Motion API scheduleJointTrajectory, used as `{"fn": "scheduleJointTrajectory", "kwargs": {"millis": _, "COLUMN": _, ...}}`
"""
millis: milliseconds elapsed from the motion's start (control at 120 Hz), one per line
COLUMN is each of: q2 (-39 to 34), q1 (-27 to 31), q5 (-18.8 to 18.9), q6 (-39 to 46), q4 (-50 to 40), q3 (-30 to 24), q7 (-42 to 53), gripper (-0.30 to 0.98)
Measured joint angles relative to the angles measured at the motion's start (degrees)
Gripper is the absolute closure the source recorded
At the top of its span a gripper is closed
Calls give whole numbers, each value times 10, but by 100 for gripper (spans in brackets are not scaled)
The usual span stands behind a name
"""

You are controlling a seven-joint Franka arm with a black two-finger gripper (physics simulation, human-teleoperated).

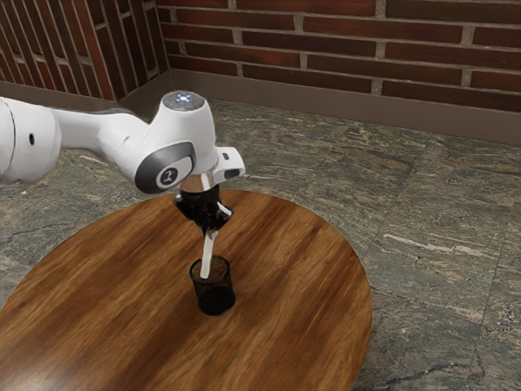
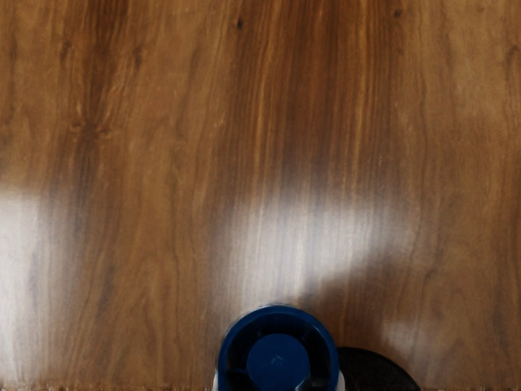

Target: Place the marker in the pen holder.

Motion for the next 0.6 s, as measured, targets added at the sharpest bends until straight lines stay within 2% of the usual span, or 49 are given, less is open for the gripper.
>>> {"fn": "scheduleJointTrajectory", "kwargs": {"millis": 67, "q2": 15, "q1": -1, "q5": -1, "q6": 1, "q4": -1, "q3": 0, "q7": -2, "gripper": 75}}
{"fn": "scheduleJointTrajectory", "kwargs": {"millis": 200, "q2": 18, "q1": -1, "q5": -12, "q6": 1, "q4": -1, "q3": 0, "q7": 5, "gripper": 45}}
{"fn": "scheduleJointTrajectory", "kwargs": {"millis": 300, "q2": -19, "q1": 5, "q5": -26, "q6": -23, "q4": 7, "q3": 5, "q7": 14, "gripper": 28}}
{"fn": "scheduleJointTrajectory", "kwargs": {"millis": 475, "q2": -43, "q1": 7, "q5": -93, "q6": -196, "q4": 190, "q3": 49, "q7": 93, "gripper": 12}}
{"fn": "scheduleJointTrajectory", "kwargs": {"millis": 600, "q2": -87, "q1": 35, "q5": -107, "q6": -300, "q4": 232, "q3": 53, "q7": 158, "gripper": 7}}
